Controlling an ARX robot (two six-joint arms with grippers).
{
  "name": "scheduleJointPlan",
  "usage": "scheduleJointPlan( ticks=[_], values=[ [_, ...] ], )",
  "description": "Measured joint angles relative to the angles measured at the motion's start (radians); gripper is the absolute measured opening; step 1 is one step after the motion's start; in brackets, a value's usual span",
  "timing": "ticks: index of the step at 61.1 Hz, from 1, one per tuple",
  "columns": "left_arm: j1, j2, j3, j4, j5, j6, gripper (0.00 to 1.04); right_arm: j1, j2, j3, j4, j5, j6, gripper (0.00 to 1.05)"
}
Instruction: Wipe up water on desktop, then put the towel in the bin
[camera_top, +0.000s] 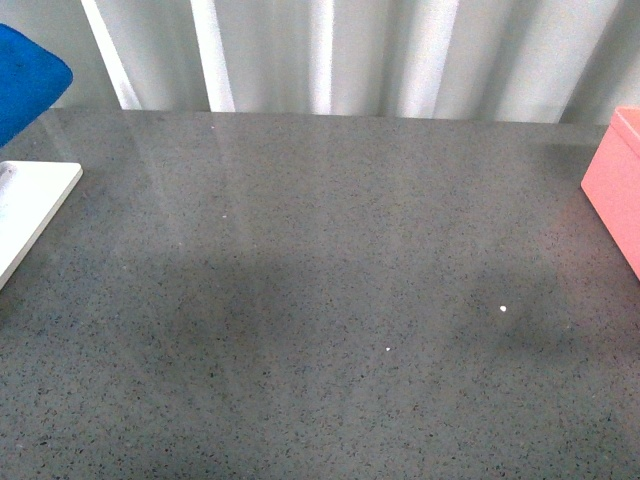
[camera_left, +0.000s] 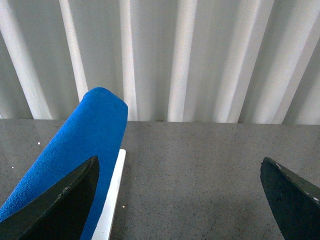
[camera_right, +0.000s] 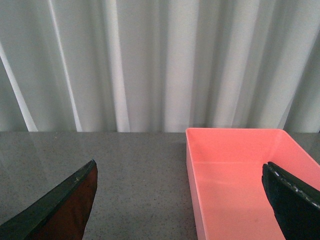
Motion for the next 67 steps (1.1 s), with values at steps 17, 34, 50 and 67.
scheduleJointPlan(
  ticks=[17, 34, 50, 67],
  values=[
    [0.0, 0.0, 0.0, 0.0, 0.0, 0.0, 0.98, 0.0, 0.0, 0.0, 0.0, 0.0, 0.0, 0.98],
    [0.0, 0.0, 0.0, 0.0, 0.0, 0.0, 0.98, 0.0, 0.0, 0.0, 0.0, 0.0, 0.0, 0.98],
    [0.0, 0.0, 0.0, 0.0, 0.0, 0.0, 0.98, 0.0, 0.0, 0.0, 0.0, 0.0, 0.0, 0.98],
    [0.0, 0.0, 0.0, 0.0, 0.0, 0.0, 0.98, 0.0, 0.0, 0.0, 0.0, 0.0, 0.0, 0.98]
  ],
)
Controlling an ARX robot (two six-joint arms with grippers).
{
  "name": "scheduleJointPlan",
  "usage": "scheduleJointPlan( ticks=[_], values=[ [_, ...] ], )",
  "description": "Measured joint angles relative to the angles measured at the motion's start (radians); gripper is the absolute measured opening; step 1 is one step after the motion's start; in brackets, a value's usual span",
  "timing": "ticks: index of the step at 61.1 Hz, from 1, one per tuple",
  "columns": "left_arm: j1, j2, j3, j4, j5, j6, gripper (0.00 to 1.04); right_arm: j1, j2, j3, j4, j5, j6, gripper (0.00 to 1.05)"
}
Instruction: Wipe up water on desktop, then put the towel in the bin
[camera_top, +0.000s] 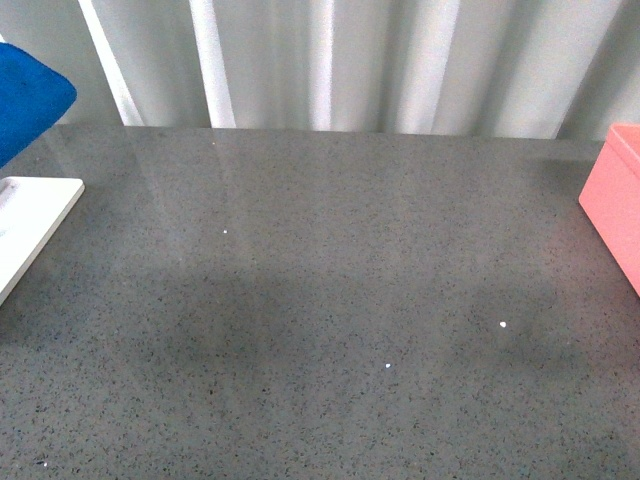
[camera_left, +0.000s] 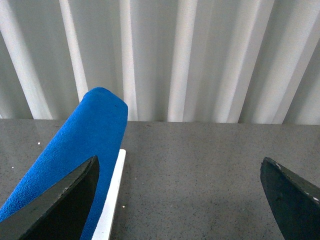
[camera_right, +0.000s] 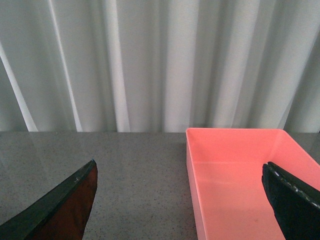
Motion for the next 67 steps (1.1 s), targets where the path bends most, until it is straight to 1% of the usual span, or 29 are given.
scheduleJointPlan(
  ticks=[43, 44, 46, 48, 49, 50, 51, 55, 60, 63, 67],
  values=[
    [0.0, 0.0, 0.0, 0.0, 0.0, 0.0, 0.98, 0.0, 0.0, 0.0, 0.0, 0.0, 0.0, 0.98],
    [0.004, 0.014, 0.005, -0.022, 0.013, -0.01, 0.98, 0.0, 0.0, 0.0, 0.0, 0.0, 0.0, 0.98],
    [0.014, 0.095, 0.058, -0.149, 0.064, -0.039, 0.98, 0.0, 0.0, 0.0, 0.0, 0.0, 0.0, 0.98],
    [0.017, 0.201, 0.096, -0.174, 0.074, -0.046, 0.98, 0.0, 0.0, 0.0, 0.0, -0.001, 0.0, 0.98],
    [0.017, 0.254, 0.108, -0.156, 0.069, -0.045, 0.98, 0.0, 0.0, 0.0, 0.0, -0.003, 0.0, 0.98],
    [0.019, 0.331, 0.123, -0.102, 0.063, -0.039, 0.98, 0.0, 0.0, 0.0, 0.0, -0.001, 0.0, 0.98],
    [0.02, 0.354, 0.128, -0.082, 0.063, -0.034, 0.98, 0.0, 0.0, 0.0, 0.0, -0.001, 0.0, 0.98],
    [0.034, 0.528, 0.186, 0.064, 0.082, -0.002, 0.98, 0.0, 0.0, 0.0, 0.0, 0.0, 0.0, 0.98],
    [0.055, 0.752, 0.3, 0.229, 0.072, 0.076, 0.98, 0.0, 0.0, 0.0, 0.0, 0.0, 0.0, 0.98],
    [0.069, 0.874, 0.371, 0.29, 0.063, 0.125, 0.98, 0.0, 0.0, 0.0, 0.0, -0.001, 0.0, 0.98],
    [0.091, 1.02, 0.467, 0.286, 0.072, 0.172, 0.98, 0.0, 0.0, 0.0, 0.0, -0.001, 0.0, 0.98]
  ],
)
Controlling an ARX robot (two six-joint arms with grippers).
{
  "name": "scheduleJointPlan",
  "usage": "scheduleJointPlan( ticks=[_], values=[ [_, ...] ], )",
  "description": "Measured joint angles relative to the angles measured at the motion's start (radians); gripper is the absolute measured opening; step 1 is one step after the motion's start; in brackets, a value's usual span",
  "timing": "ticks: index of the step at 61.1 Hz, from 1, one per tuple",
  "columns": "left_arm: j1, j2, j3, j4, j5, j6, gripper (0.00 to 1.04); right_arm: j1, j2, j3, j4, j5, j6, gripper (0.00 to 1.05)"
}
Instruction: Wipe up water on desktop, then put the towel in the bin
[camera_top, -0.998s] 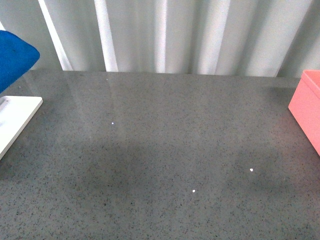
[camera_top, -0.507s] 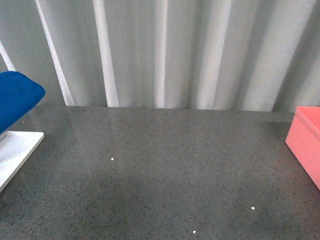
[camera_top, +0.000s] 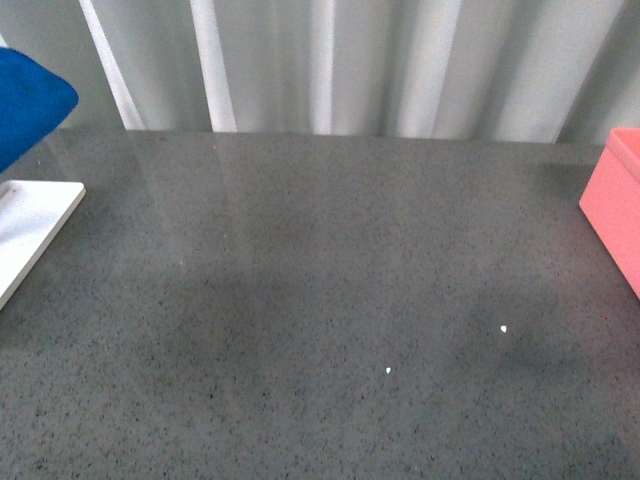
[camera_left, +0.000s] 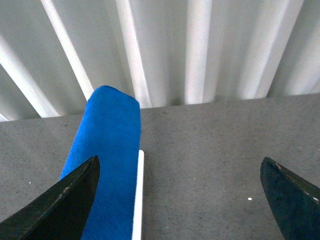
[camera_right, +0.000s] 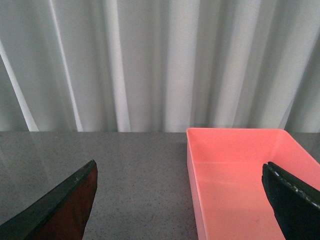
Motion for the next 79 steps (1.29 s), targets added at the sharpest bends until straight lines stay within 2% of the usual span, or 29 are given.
scheduleJointPlan(
  ticks=[8, 14, 29, 41, 55, 79],
  values=[
    [0.043, 0.303, 0.211, -0.11, 0.004, 0.076, 0.98, 0.0, 0.0, 0.0, 0.0, 0.0, 0.0, 0.98],
    [0.064, 0.483, 0.381, -0.2, -0.034, 0.117, 0.98, 0.0, 0.0, 0.0, 0.0, 0.0, 0.0, 0.98],
    [0.115, 0.782, 0.749, -0.321, -0.107, 0.124, 0.98, 0.0, 0.0, 0.0, 0.0, 0.0, 0.0, 0.98],
    [0.149, 0.917, 0.91, -0.402, -0.123, 0.133, 0.98, 0.0, 0.0, 0.0, 0.0, 0.0, 0.0, 0.98],
    [0.171, 0.974, 0.945, -0.468, -0.122, 0.126, 0.98, 0.0, 0.0, 0.0, 0.0, 0.0, 0.0, 0.98],
    [0.17, 0.969, 0.838, -0.404, -0.157, 0.146, 0.98, 0.0, 0.0, 0.0, 0.0, 0.0, 0.0, 0.98]
  ],
)
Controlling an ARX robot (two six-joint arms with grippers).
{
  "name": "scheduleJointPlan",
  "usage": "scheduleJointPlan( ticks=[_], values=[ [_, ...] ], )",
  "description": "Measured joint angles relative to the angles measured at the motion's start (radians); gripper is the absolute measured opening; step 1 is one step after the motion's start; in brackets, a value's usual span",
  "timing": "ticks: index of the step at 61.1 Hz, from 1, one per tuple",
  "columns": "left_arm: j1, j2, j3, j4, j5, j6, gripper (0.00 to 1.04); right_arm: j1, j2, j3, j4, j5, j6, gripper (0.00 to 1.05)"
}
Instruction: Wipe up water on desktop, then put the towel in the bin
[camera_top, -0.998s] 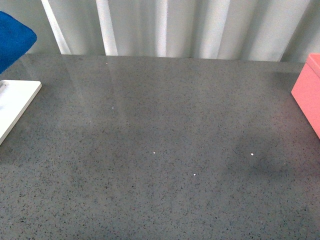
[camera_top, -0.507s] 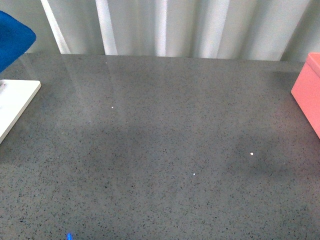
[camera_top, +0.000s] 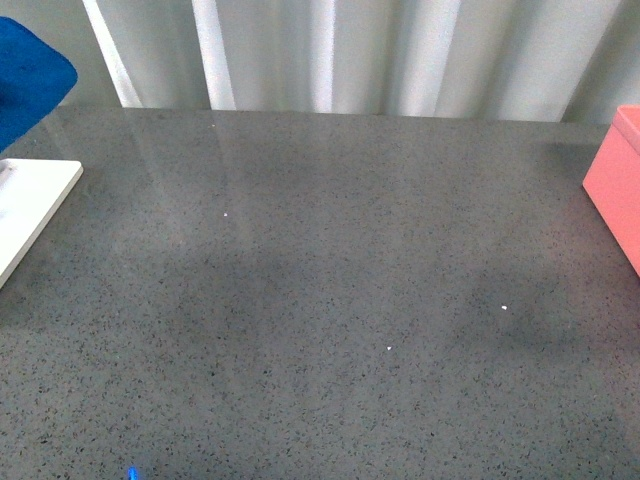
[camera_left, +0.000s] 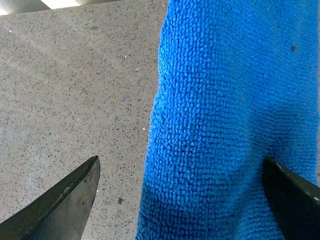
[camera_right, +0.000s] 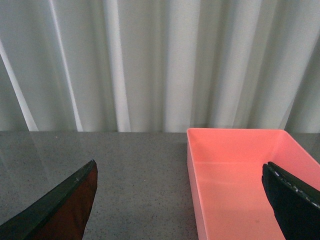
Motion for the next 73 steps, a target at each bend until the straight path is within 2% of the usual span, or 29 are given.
scheduleJointPlan(
  ticks=[6, 9, 15, 24, 37, 43, 56, 73],
  values=[
    [0.001, 0.0, -0.003, 0.009, 0.003, -0.002, 0.98, 0.0, 0.0, 0.0, 0.0, 0.0, 0.0, 0.98],
    [0.001, 0.0, -0.005, 0.016, 0.003, -0.001, 0.93, 0.0, 0.0, 0.0, 0.0, 0.0, 0.0, 0.98],
    [0.003, 0.0, -0.012, 0.025, 0.01, -0.004, 0.73, 0.0, 0.0, 0.0, 0.0, 0.0, 0.0, 0.98],
    [0.008, -0.016, -0.031, 0.027, 0.04, -0.008, 0.37, 0.0, 0.0, 0.0, 0.0, 0.0, 0.0, 0.98],
    [0.013, -0.085, -0.065, 0.059, 0.083, -0.019, 0.05, 0.0, 0.0, 0.0, 0.0, 0.0, 0.0, 0.98],
    [0.007, -0.132, -0.098, 0.123, 0.108, -0.002, 0.04, 0.0, 0.0, 0.0, 0.0, 0.0, 0.0, 0.98],
    [-0.042, -0.284, -0.171, 0.214, 0.302, -0.093, 0.04, 0.0, 0.0, 0.0, 0.0, 0.0, 0.0, 0.98],
    [-0.235, -0.424, -0.377, 0.369, 0.567, -0.313, 0.04, 0.0, 0.0, 0.0, 0.0, 0.0, 0.0, 0.98]
  ],
)
